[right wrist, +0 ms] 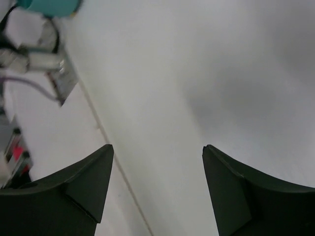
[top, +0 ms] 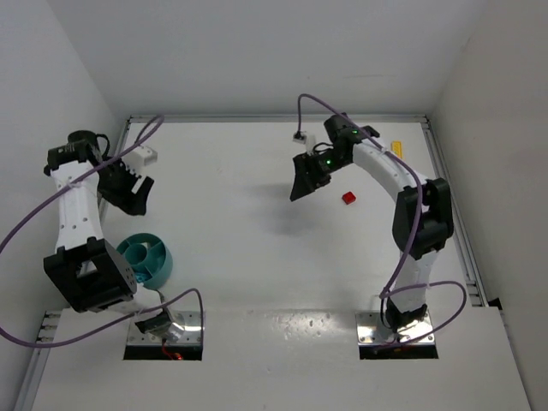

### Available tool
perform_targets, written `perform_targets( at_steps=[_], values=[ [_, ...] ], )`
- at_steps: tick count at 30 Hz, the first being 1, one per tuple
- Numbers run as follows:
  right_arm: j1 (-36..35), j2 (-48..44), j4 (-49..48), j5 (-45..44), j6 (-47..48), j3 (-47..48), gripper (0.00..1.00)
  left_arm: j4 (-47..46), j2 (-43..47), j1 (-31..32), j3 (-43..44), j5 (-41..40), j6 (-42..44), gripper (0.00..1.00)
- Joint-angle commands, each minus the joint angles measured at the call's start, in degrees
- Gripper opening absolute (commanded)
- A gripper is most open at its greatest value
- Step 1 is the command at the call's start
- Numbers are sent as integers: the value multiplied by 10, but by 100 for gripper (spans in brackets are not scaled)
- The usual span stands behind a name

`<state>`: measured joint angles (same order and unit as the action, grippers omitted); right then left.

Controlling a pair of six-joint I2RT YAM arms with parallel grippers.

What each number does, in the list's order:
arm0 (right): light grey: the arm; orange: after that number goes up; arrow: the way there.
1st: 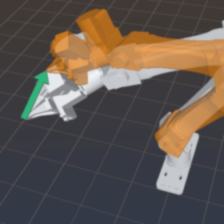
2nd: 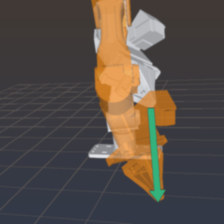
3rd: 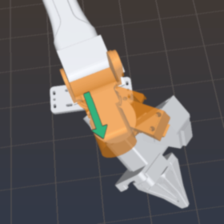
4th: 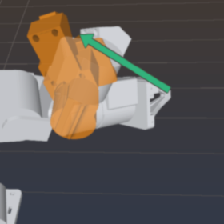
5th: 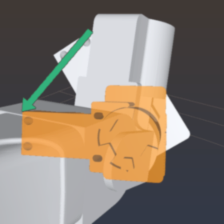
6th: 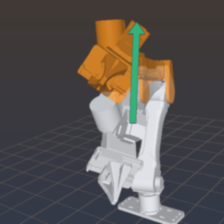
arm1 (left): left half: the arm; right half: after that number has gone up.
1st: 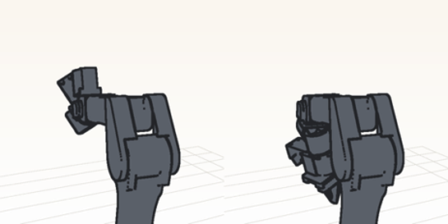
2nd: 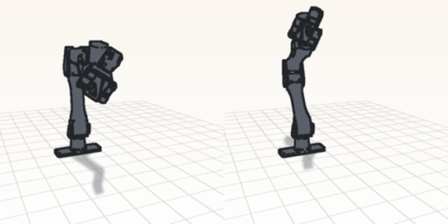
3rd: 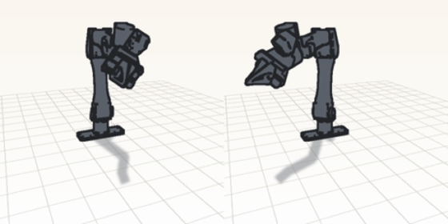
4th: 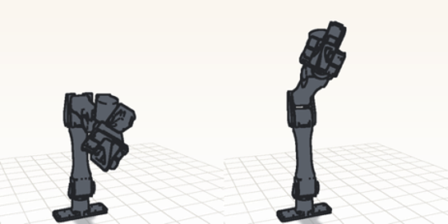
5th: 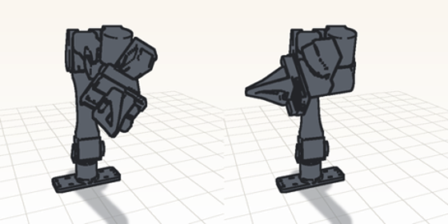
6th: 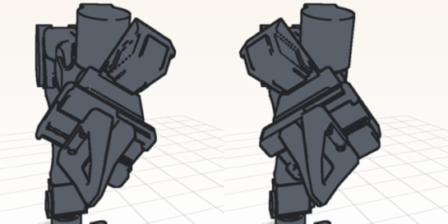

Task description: Sort the legos into containers by color

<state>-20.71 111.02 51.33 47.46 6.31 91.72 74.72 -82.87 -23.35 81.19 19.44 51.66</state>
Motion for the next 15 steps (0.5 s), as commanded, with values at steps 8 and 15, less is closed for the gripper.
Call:
perform_targets(
  at_steps=[8, 15],
  values=[
    [156, -43, -119, -302, -31, -45, 74, -144, 24, 257, 50, 4, -246, 95],
    [179, -22, -162, -392, 34, -58, 77, -212, 17, 329, 57, -12, -351, 100]
  ],
)
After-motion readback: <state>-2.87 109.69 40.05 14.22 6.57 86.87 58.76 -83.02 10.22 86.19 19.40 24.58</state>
